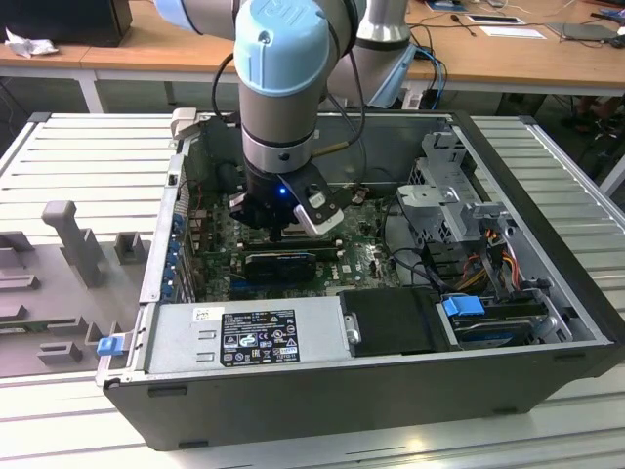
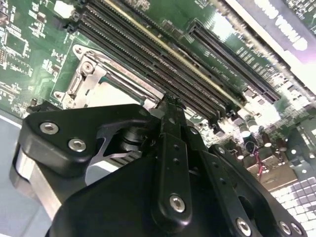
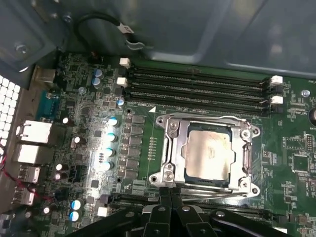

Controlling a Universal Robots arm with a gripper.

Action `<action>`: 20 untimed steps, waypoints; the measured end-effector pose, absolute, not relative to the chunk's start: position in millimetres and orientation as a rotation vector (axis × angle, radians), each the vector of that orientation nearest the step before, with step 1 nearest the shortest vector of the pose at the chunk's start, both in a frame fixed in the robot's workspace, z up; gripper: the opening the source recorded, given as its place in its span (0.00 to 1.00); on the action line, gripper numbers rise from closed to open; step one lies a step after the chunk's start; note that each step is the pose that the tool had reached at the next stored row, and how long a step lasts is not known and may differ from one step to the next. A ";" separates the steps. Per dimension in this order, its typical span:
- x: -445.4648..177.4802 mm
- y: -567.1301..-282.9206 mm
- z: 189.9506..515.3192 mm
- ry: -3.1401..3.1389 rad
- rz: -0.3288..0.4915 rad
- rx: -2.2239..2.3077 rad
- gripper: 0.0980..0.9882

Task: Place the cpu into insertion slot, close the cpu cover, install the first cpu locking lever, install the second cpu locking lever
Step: 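Install the second cpu locking lever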

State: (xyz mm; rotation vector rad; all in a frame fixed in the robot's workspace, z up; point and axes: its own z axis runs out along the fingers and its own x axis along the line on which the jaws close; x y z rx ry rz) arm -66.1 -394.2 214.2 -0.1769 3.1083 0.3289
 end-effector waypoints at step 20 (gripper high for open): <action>-76.6 -405.4 199.3 3.072 0.525 -0.200 0.01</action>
